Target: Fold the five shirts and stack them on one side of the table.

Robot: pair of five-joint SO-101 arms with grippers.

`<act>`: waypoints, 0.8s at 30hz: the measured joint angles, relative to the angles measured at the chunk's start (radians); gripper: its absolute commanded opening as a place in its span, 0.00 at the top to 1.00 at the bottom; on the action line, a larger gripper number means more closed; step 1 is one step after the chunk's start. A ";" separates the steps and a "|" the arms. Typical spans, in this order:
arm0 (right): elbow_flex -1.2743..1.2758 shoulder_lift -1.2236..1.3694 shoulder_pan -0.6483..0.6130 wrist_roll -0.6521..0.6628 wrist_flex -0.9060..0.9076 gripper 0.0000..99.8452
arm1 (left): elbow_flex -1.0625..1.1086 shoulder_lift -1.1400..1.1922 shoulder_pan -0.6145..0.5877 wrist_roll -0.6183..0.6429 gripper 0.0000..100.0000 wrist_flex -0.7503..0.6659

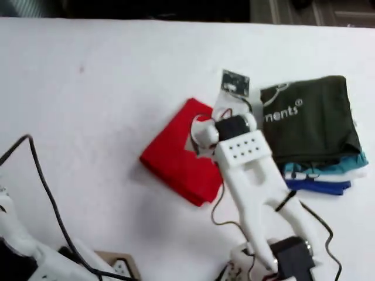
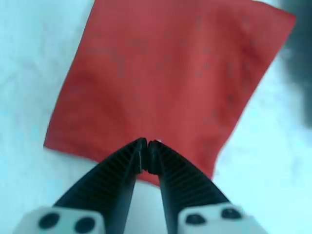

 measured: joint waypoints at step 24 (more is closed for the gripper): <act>0.055 0.133 0.052 -0.189 -0.313 0.49 | 0.075 0.000 0.000 -0.074 0.98 -0.063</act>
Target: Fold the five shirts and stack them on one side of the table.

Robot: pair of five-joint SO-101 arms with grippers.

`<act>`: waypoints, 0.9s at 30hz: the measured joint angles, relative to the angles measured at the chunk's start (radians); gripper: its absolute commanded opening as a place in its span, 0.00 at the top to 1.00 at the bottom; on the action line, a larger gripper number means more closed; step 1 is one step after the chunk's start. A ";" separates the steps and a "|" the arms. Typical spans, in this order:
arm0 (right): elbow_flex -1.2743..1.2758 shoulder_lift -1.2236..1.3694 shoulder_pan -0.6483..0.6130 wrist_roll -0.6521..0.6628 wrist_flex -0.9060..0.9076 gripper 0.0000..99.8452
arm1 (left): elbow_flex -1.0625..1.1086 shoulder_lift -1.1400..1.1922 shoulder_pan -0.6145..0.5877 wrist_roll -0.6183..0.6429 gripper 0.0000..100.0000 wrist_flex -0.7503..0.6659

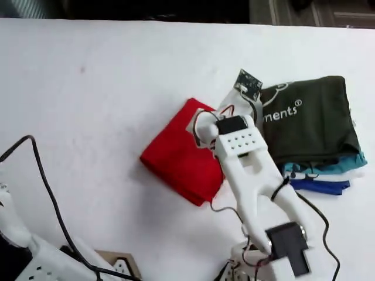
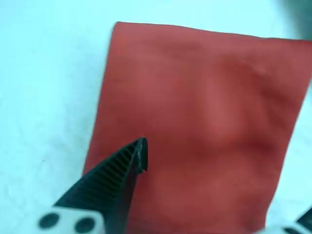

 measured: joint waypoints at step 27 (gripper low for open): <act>-0.299 0.489 0.075 0.167 0.153 0.98 | 0.000 0.000 0.000 -0.035 0.98 0.000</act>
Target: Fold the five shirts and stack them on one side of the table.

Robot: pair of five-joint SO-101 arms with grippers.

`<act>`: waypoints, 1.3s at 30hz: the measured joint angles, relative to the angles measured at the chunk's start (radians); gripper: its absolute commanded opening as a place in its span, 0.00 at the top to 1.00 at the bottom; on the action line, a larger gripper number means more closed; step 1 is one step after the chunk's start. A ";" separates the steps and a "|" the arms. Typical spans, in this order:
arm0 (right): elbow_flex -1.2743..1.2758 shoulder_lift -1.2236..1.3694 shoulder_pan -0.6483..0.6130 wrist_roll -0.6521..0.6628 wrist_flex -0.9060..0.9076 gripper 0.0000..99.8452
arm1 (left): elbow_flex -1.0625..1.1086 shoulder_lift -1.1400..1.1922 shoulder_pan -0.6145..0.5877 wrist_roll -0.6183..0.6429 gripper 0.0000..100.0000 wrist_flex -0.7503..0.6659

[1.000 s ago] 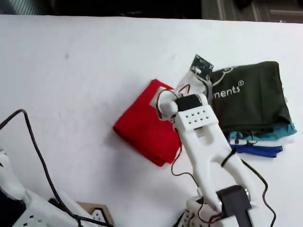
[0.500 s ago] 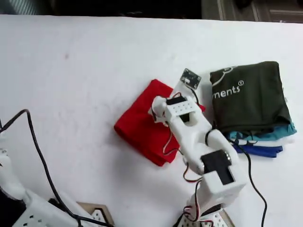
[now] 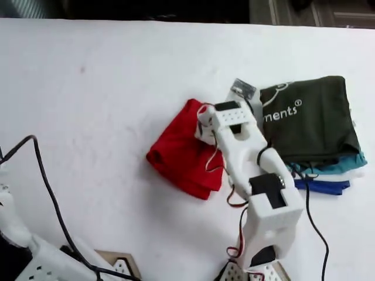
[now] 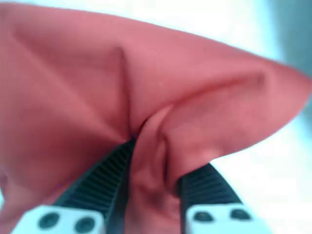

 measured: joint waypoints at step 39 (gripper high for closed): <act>-0.844 0.095 0.624 1.304 0.282 0.98 | 0.054 -0.006 0.000 0.000 0.98 0.000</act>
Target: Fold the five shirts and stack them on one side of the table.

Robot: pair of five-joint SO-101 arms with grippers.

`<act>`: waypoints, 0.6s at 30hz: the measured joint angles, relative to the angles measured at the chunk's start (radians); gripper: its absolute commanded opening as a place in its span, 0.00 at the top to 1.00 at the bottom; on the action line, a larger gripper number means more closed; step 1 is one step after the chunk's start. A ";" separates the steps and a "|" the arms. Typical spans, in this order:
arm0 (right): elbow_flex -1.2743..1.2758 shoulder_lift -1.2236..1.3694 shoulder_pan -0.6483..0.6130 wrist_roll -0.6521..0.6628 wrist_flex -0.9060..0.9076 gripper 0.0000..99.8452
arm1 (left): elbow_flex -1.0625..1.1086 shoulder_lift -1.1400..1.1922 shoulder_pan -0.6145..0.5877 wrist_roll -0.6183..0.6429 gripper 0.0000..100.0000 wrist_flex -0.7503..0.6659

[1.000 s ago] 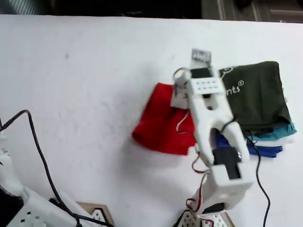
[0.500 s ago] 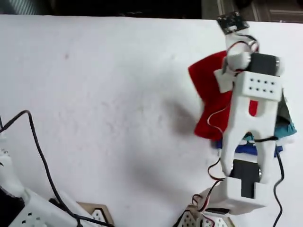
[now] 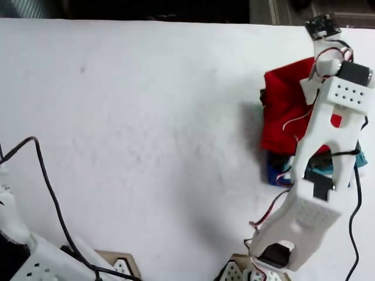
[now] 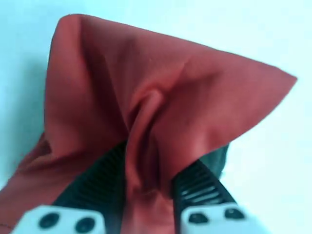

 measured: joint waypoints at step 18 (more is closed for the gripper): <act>-0.546 0.133 0.015 0.126 0.339 0.98 | 0.000 0.002 0.000 0.000 0.98 0.000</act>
